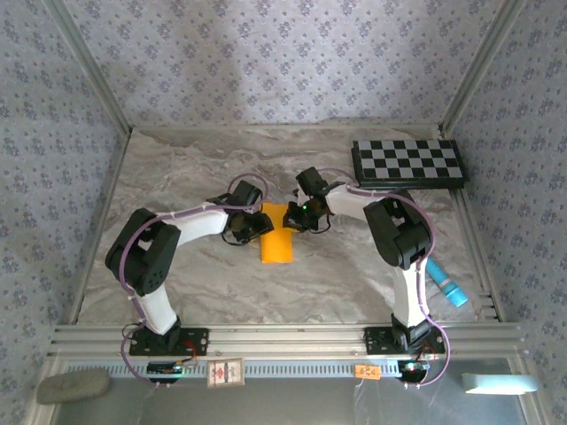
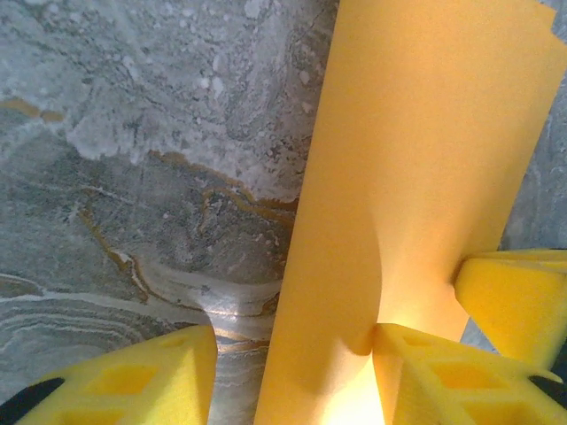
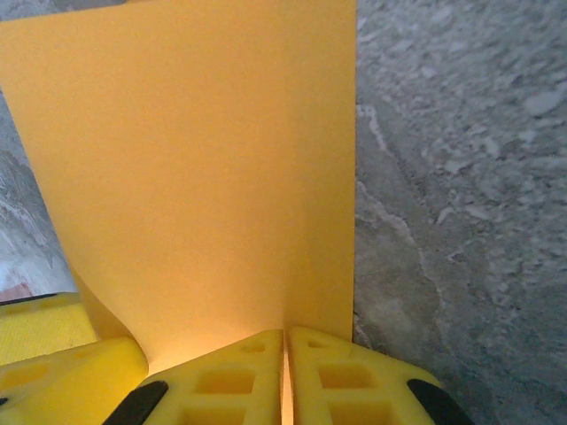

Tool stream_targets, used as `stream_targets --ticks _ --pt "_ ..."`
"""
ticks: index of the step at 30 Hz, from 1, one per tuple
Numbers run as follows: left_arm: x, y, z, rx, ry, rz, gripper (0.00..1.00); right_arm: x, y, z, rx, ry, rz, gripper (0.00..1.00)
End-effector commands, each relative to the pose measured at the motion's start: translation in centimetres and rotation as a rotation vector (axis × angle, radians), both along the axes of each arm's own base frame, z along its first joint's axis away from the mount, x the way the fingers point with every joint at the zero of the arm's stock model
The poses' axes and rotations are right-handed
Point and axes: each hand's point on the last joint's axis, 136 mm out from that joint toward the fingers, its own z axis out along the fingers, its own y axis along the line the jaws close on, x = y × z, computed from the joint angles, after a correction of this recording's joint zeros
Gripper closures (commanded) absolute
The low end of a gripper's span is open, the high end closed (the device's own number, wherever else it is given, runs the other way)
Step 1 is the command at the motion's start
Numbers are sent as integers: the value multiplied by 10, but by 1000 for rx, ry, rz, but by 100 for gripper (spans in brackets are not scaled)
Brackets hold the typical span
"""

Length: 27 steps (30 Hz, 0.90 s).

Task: Fold a paper plane with a square sheet of paper (pick it up from the middle)
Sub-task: First fold the square sheet of paper in half at the center of the table, then hold the square sheet of paper at the center of the table.

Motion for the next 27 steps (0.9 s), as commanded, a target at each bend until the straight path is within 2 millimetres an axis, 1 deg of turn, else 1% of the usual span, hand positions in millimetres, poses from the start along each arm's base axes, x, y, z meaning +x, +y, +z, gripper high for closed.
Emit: stream_targets --ticks 1,4,7,9,12,16,17,18,20,23,27 --pt "-4 5 -8 42 42 -22 49 -3 1 -5 -10 40 -9 87" --pt "-6 8 -14 66 63 -22 51 4 5 8 33 15 -16 85" --pt "-8 12 -21 94 84 -10 56 14 7 28 81 -31 -29 83" --pt "-9 16 -25 115 96 8 59 21 4 40 101 -69 -41 81" --pt "-9 21 -31 134 105 38 61 28 -11 49 85 -122 -74 79" --pt "-10 25 -36 146 118 72 63 32 -37 48 47 -150 -120 79" --pt "-10 25 -37 147 120 78 64 33 -43 46 41 -147 -131 79" --pt "-11 26 -39 150 126 85 64 35 -46 48 42 -156 -138 79" --pt "-12 28 -42 157 137 98 65 28 -56 36 24 -125 -148 79" --pt "-15 30 -47 162 151 119 65 26 -60 31 21 -114 -154 79" --pt "-20 33 -55 177 183 129 64 23 -59 25 31 -101 -154 79"
